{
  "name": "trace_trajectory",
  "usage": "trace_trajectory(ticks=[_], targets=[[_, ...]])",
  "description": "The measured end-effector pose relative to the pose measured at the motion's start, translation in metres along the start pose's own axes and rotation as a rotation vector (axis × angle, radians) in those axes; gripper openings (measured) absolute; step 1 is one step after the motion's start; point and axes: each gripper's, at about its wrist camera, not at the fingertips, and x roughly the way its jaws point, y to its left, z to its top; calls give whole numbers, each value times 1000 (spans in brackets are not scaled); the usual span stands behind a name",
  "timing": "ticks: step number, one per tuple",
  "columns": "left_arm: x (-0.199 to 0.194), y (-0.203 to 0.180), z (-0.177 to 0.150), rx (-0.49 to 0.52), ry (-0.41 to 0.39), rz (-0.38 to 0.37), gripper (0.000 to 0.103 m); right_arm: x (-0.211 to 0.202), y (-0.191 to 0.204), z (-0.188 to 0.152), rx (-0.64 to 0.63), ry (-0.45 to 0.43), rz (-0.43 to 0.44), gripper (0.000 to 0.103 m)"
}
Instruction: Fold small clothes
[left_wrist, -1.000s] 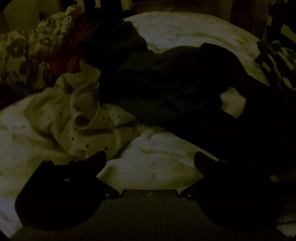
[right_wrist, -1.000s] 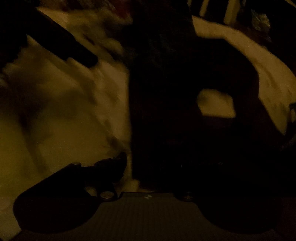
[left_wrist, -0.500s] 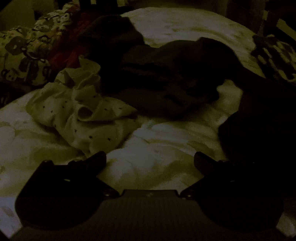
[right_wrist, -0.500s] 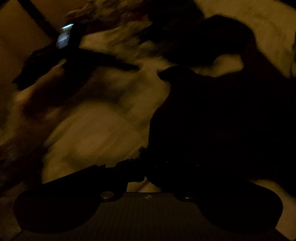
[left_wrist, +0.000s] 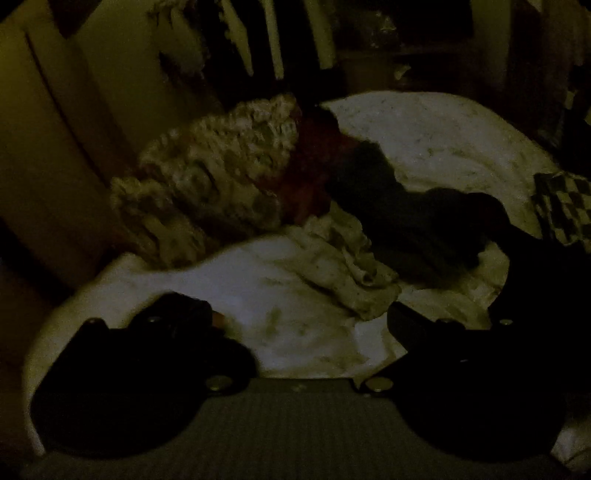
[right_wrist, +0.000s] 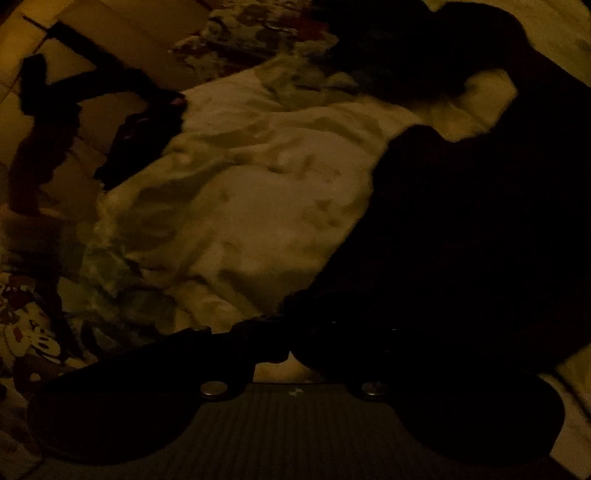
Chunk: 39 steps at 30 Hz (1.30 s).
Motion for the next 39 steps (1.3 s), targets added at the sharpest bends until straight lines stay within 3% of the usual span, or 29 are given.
trace_trajectory(ticks=[4,8,9,10,11,13,16,20,21,22,24,27,30,33,35,39], targets=[[7,-44,-8,99,30,-165,103,0,17,2,-95,-1,-31,17],[89,-128,-38,127,157,-415,102,12,16,-12,-124,7,-96,17],[117,-152,-45,116,210,-489,96,14,18,-15,-137,6,-114,17],[136,-167,-49,118,245,-527,86,12,19,-18,-143,2,-127,17],[159,-186,-50,114,282,-553,82,13,21,-20,-150,-1,-141,17],[191,-208,-47,92,292,-549,82,12,21,-23,-138,-12,-151,17],[220,-230,-43,104,243,-506,82,9,20,-25,-132,-48,-161,17],[252,-260,-50,141,310,-512,83,13,12,-30,-82,-83,-160,18],[258,-264,-54,141,327,-511,75,14,13,-32,-81,-83,-164,18],[260,-268,-57,130,334,-524,51,16,13,-33,-87,-80,-169,18],[260,-267,-61,97,357,-596,17,17,14,-35,-90,-86,-179,19],[255,-255,-61,48,343,-644,9,20,12,-34,-71,-80,-185,20],[249,-237,-52,3,308,-641,8,23,14,-32,-69,-77,-185,23],[240,-194,-37,-54,237,-609,8,22,19,-31,-88,-91,-199,25],[242,-164,-31,-103,219,-565,7,20,23,-30,-107,-108,-200,26],[254,-109,-36,-157,222,-365,6,23,29,-24,-124,-105,-141,32]])
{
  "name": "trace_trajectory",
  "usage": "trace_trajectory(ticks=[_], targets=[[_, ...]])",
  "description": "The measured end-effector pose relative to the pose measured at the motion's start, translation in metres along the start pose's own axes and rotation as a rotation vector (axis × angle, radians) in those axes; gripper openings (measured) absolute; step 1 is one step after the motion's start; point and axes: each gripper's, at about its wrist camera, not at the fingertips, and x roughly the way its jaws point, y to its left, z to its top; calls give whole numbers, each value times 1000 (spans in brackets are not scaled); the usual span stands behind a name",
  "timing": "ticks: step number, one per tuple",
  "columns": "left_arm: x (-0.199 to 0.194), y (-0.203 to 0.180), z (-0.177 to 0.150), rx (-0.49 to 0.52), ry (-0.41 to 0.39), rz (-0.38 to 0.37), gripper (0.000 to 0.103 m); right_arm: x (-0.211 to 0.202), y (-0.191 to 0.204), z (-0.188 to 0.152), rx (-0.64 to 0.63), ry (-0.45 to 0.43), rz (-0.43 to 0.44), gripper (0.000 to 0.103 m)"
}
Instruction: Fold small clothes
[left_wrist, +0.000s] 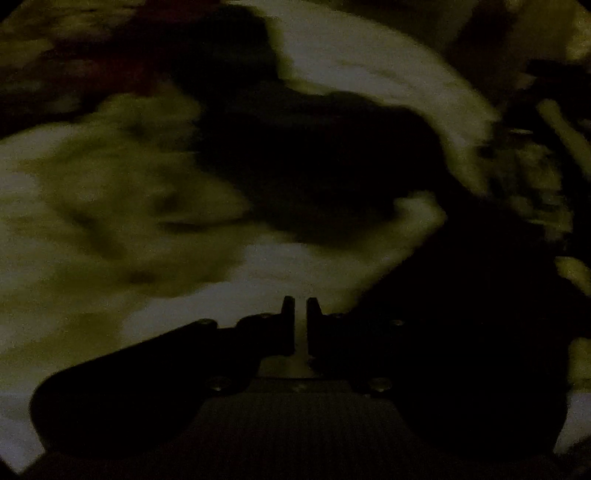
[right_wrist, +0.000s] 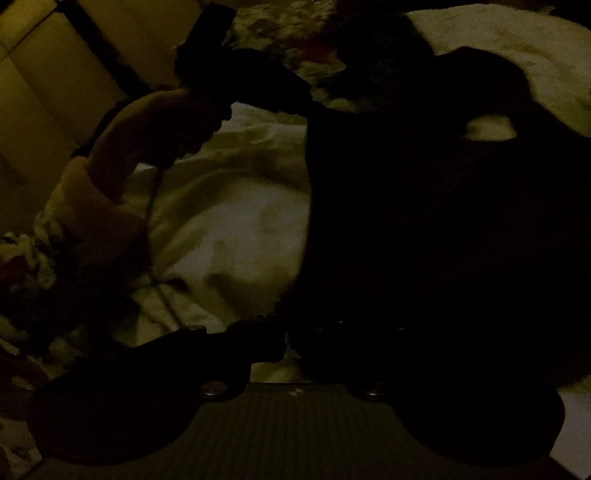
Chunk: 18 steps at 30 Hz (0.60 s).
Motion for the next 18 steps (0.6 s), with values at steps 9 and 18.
trace_trajectory(ticks=[9,18], targets=[[-1,9,-5,-44,-31,-49,84,-17,-14,-5,71,0,-10,68],[20,-46,-2,95,-3,-89,100,-67,-8,-17,-66,-47,-277,74]])
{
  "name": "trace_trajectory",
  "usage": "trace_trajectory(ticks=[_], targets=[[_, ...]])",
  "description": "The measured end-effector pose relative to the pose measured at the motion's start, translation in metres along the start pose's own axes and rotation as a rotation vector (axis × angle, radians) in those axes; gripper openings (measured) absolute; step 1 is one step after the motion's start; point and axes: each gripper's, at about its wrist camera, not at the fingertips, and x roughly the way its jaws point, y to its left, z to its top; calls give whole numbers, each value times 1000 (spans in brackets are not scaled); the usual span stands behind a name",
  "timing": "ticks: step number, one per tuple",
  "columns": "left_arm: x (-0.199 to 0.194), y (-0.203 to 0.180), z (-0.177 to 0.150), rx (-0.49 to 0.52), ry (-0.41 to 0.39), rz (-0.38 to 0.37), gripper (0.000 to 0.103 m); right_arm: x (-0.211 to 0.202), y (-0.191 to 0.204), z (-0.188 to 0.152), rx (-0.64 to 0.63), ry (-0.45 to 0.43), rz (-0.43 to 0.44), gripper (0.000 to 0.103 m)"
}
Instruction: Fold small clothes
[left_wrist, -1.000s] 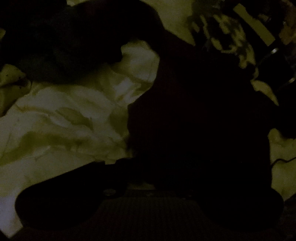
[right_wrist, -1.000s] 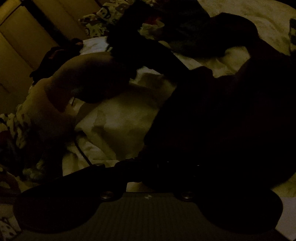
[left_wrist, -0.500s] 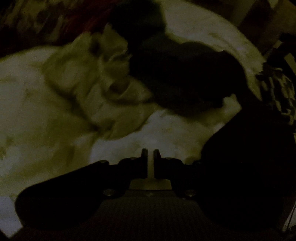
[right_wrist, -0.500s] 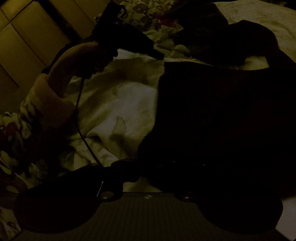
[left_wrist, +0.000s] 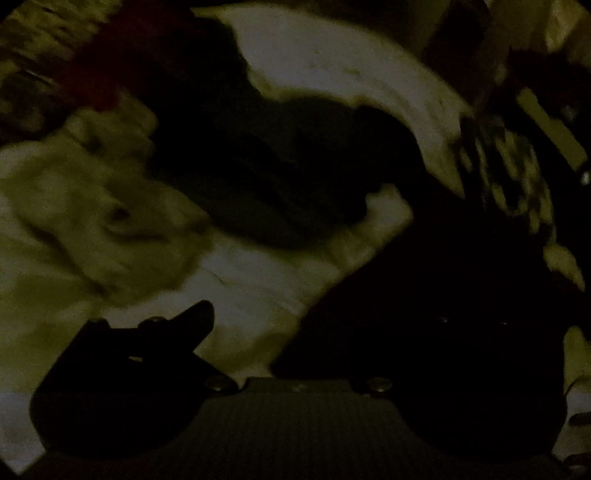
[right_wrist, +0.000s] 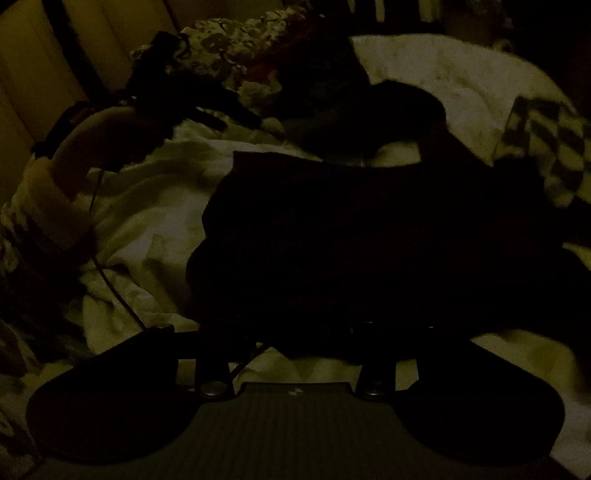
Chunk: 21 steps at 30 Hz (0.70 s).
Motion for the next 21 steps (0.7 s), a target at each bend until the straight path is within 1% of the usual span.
trace_trajectory(ticks=[2,3,4,5,6,7,8,9,10,11,12,13,14,15,16,17,18,20,21], targets=[[25,-10,-9,40,54,44,97,4,11,0,-47,-3,51,73],[35,-15,-14,66,80,68,95,7,18,1,-78,7,82,73],[39,-16,-21,90,91,80,93,12,28,1,-122,27,109,70],[43,-20,-26,115,96,95,92,19,35,2,-152,42,113,70],[45,-23,-30,134,99,107,88,24,39,2,-174,55,103,70],[45,-25,-33,145,101,112,80,30,43,2,-201,74,87,71],[44,-26,-34,145,103,108,74,38,47,1,-238,96,73,71],[42,-25,-33,135,105,102,62,46,51,1,-275,124,69,73],[40,-24,-32,127,107,97,45,52,53,0,-298,158,75,74],[39,-21,-32,117,117,73,38,59,57,-2,-321,184,84,74],[37,-17,-32,105,123,55,33,64,59,-2,-343,183,86,71],[38,-15,-30,96,122,54,31,68,61,-4,-369,173,73,47],[37,-14,-30,94,121,54,25,71,64,-5,-384,165,38,18],[34,-12,-29,98,120,50,20,70,64,-4,-379,163,14,5],[29,-11,-28,107,118,41,16,67,63,-3,-371,166,18,5],[23,-11,-27,113,116,34,14,58,59,0,-338,177,48,5],[19,-10,-26,114,117,28,12,49,56,3,-293,186,83,3],[15,-9,-26,128,129,34,11,28,53,7,-211,233,186,2],[17,-11,-28,142,139,38,11,20,52,6,-180,255,219,2]])
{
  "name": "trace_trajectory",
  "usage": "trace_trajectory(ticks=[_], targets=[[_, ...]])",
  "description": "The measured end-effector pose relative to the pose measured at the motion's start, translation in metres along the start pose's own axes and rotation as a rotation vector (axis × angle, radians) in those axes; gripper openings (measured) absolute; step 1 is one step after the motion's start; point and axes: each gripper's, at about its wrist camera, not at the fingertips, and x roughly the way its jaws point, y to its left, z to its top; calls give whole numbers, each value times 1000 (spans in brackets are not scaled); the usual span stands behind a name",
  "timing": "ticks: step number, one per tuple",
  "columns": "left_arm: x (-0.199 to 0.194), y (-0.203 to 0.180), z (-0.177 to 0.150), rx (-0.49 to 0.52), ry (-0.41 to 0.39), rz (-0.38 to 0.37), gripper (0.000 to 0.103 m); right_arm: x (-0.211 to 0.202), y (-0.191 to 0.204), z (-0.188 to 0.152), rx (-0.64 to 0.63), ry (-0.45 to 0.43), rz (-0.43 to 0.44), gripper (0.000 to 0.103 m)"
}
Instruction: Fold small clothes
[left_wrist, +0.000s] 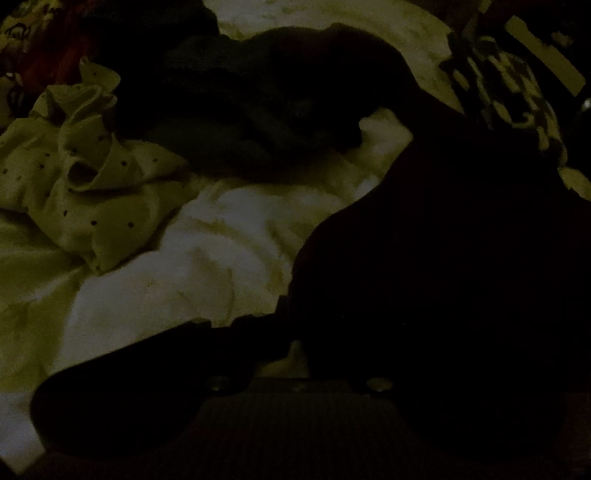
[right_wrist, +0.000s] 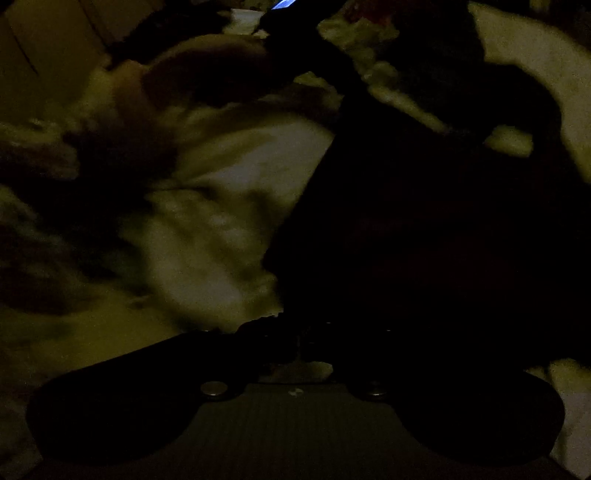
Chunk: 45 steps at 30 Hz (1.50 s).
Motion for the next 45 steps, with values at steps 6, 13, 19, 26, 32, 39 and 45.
trace_trajectory(ticks=[6,13,19,26,32,39,45], targets=[[17,-11,-10,59,32,80,20,22,-15,-35,272,88,284,7],[-27,-10,-7,79,-60,191,96,-55,-44,-51,373,-271,185,58],[-85,-31,0,66,-187,184,97,-156,-92,-105,552,-520,-343,59],[-80,-114,18,215,-172,-56,99,-210,-149,-146,671,-538,-745,71],[-51,-173,23,335,-139,-57,99,-179,-196,-155,763,-429,-748,80],[-15,-197,15,361,-81,-91,99,-206,-172,-174,765,-506,-752,8],[-4,-197,19,346,-65,-129,99,-290,-110,-215,829,-608,-994,7]])
